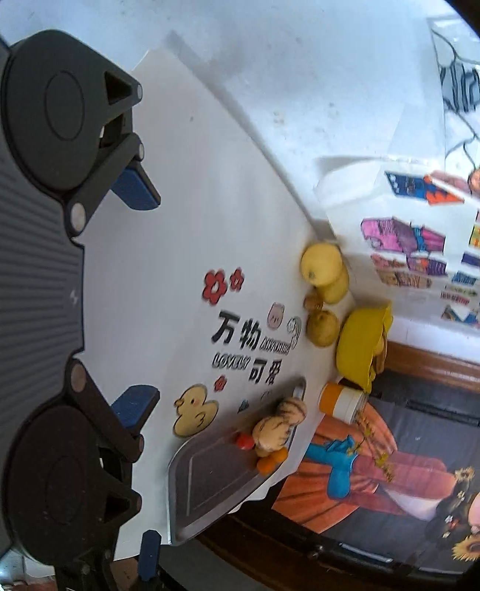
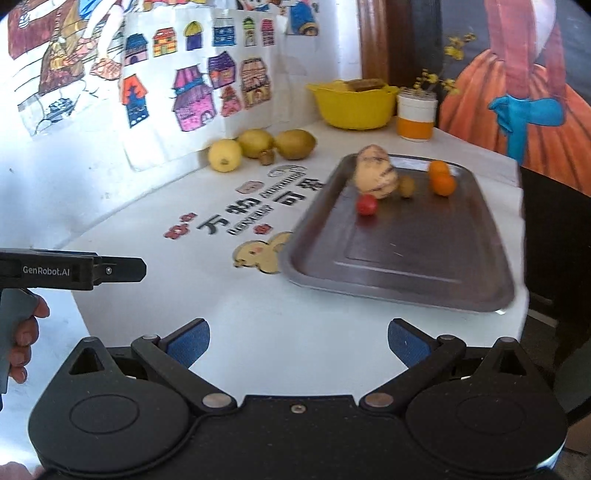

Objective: Organize fruits
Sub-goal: 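Withdraw both open tools from the tray toward the lemons and pears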

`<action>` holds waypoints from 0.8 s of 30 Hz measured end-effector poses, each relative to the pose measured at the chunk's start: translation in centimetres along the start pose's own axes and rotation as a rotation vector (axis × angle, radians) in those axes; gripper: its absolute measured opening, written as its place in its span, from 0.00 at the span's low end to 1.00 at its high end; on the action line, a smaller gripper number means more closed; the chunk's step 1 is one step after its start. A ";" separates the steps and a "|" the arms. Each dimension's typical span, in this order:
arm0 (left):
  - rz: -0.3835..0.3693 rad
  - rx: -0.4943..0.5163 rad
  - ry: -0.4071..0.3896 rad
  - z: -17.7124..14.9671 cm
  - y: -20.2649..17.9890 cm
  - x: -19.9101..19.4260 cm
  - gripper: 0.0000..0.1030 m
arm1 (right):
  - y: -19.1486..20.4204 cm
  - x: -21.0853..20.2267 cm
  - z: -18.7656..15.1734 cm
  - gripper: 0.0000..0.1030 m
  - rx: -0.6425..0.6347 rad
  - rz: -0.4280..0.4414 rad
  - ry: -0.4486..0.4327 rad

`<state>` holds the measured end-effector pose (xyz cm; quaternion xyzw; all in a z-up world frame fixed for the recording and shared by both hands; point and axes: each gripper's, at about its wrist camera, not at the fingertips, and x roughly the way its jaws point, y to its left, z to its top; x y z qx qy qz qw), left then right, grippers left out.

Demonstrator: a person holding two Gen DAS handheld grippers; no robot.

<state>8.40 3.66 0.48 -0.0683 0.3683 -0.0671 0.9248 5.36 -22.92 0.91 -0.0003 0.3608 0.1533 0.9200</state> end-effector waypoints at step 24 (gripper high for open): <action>0.065 0.017 -0.149 8.7 0.2 6.5 1.00 | 0.9 5.5 12.7 0.99 -0.245 0.073 -0.159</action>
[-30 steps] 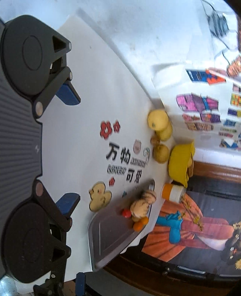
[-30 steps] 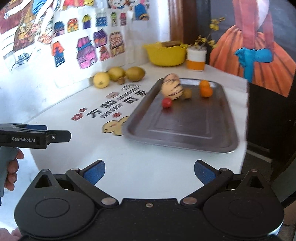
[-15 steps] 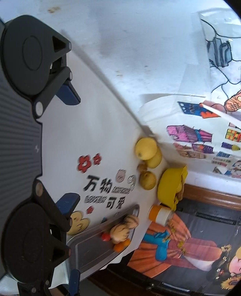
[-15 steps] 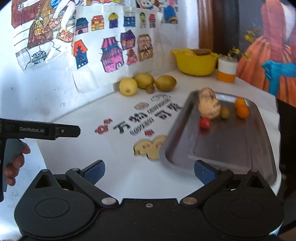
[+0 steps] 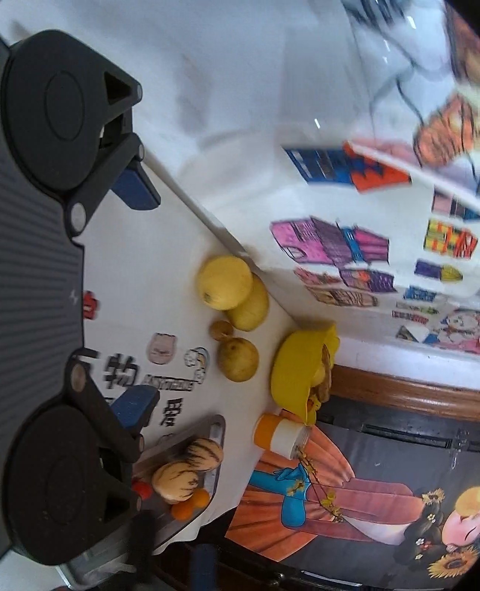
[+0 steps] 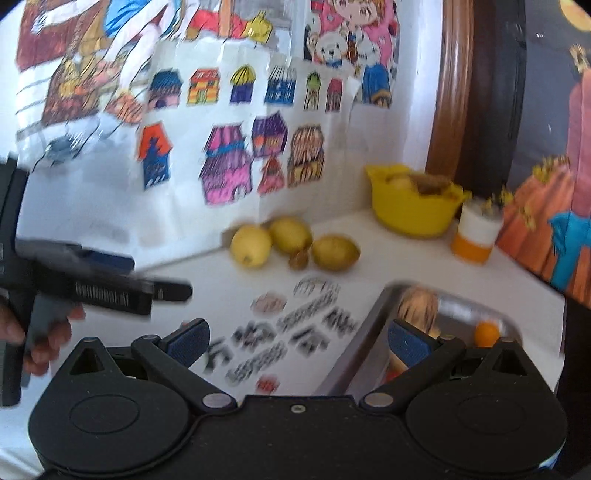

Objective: Organize fruits
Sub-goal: 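Withdraw both open tools from the tray toward the lemons and pears, then grasp a yellow lemon with the left tool while the right tool grasps a pear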

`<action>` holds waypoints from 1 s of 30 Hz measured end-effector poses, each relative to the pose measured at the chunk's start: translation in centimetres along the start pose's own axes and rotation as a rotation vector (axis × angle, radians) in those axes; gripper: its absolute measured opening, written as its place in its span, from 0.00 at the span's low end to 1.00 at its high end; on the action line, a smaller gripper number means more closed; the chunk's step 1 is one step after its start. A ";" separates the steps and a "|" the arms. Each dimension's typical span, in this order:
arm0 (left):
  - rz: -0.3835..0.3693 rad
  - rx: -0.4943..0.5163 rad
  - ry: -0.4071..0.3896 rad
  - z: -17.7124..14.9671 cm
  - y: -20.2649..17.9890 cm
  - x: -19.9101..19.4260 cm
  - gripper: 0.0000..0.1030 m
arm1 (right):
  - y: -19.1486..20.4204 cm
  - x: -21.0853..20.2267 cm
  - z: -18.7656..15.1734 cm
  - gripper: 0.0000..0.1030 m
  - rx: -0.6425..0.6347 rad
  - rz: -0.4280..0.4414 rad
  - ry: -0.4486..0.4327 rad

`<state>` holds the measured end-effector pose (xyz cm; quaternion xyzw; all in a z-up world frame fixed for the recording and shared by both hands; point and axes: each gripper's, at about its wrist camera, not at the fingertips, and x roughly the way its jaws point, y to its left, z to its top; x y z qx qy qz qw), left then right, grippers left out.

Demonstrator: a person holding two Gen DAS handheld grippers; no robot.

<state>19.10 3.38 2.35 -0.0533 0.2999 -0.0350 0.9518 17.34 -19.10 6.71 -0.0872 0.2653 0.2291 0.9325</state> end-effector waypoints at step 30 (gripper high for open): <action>0.186 -0.141 0.034 3.4 -1.0 13.0 0.87 | -8.0 22.9 6.7 0.87 0.189 0.116 0.188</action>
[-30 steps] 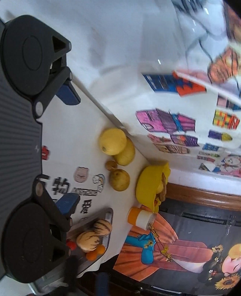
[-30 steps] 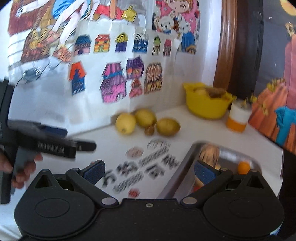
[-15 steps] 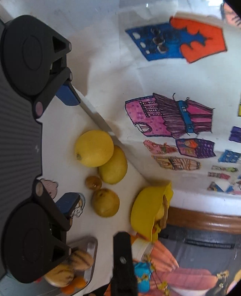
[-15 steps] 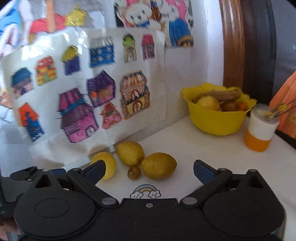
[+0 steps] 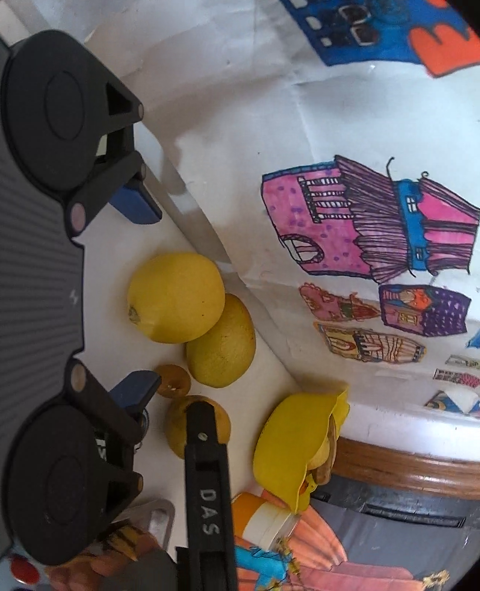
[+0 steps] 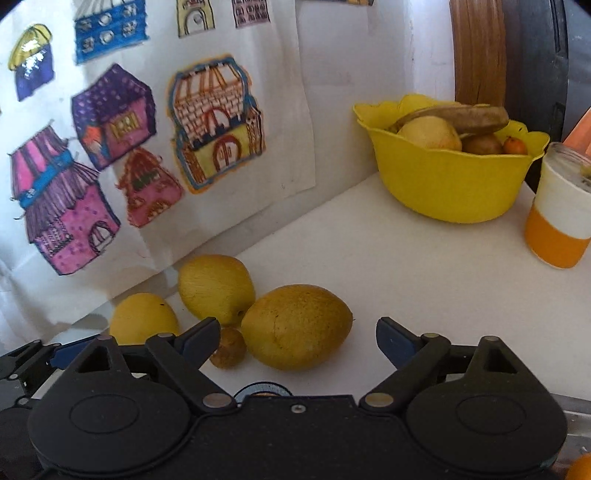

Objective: Organize fruits
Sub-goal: 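Grasp a yellow lemon with the left tool while the right tool grasps a pear, then carry the lemon onto the tray and open the left tool while the right tool releases the pear there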

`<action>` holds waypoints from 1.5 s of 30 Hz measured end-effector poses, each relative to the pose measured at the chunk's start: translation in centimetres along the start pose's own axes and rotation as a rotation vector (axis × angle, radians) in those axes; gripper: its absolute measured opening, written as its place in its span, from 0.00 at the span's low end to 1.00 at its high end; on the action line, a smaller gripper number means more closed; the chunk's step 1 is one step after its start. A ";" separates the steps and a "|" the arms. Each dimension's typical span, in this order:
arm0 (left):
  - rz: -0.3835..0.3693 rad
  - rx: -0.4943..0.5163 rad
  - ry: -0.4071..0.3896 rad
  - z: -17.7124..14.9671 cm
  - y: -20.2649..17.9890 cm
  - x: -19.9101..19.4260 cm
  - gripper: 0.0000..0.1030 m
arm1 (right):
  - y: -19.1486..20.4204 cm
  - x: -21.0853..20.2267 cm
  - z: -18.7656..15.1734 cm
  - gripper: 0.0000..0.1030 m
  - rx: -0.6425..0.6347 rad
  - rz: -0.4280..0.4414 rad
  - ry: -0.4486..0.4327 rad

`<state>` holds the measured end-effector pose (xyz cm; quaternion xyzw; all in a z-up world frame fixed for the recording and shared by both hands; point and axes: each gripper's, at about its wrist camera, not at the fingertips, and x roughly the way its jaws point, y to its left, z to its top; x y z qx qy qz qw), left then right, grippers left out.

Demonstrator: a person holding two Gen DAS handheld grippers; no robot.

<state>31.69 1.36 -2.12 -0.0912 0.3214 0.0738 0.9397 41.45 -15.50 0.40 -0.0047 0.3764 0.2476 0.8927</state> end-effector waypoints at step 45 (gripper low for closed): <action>-0.086 -0.027 -0.012 -2.6 -0.8 -3.4 0.58 | 0.4 -4.6 -4.1 0.70 0.118 0.086 -0.081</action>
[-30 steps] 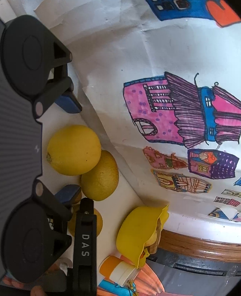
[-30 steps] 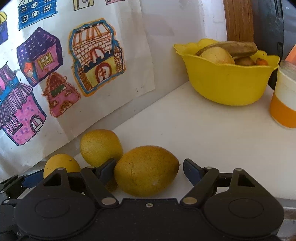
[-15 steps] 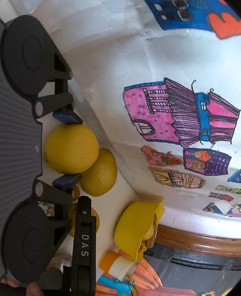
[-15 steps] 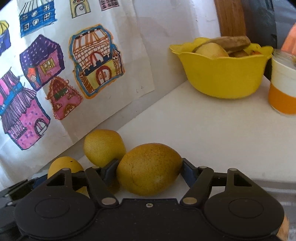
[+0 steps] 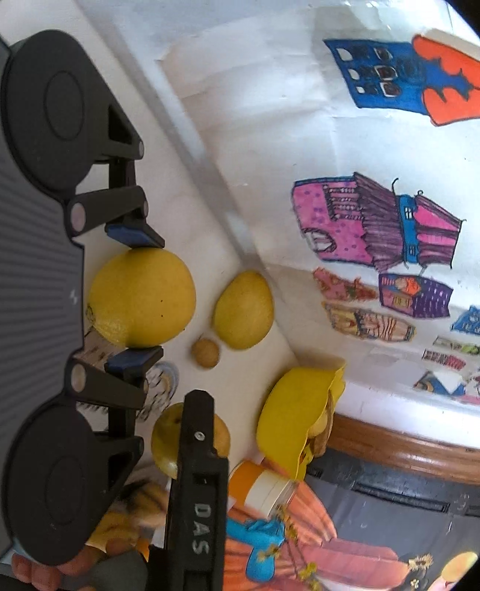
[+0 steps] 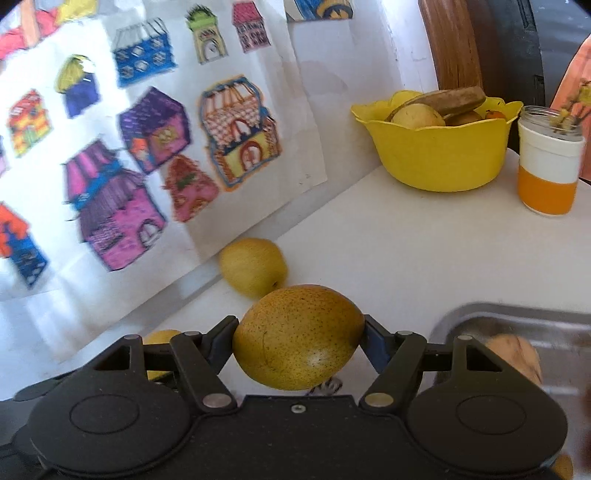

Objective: Organize fruits
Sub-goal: 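Carry the lemon onto the tray and open the left tool while the right tool releases the pear there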

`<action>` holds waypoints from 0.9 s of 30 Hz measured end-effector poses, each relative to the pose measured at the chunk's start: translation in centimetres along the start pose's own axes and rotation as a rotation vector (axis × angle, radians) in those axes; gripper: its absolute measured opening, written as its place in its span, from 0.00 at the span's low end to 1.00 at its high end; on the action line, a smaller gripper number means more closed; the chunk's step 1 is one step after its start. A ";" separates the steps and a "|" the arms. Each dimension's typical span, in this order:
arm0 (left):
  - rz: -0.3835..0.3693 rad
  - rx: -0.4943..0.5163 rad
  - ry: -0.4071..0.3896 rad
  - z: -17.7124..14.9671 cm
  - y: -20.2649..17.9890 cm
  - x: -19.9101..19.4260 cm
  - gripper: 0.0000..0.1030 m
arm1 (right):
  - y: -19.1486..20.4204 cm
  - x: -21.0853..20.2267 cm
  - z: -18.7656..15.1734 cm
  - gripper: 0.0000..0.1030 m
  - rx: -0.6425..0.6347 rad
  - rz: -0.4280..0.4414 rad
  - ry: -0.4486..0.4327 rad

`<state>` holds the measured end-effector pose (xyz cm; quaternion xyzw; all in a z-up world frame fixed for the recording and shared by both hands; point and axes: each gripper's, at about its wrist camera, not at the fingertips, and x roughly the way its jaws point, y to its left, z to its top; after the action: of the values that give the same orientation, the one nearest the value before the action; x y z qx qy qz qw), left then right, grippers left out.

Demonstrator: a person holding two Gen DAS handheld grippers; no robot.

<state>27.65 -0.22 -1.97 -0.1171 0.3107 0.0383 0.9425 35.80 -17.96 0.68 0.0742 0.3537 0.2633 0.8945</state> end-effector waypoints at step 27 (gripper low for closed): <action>-0.288 0.166 0.053 -6.7 -11.8 -7.5 0.58 | -6.5 -18.4 -10.9 0.70 -0.014 -0.189 -0.090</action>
<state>19.48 -13.28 -0.39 -0.0830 0.3178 -0.1260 0.9361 19.99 -33.64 1.50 0.0459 0.3168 0.1764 0.9308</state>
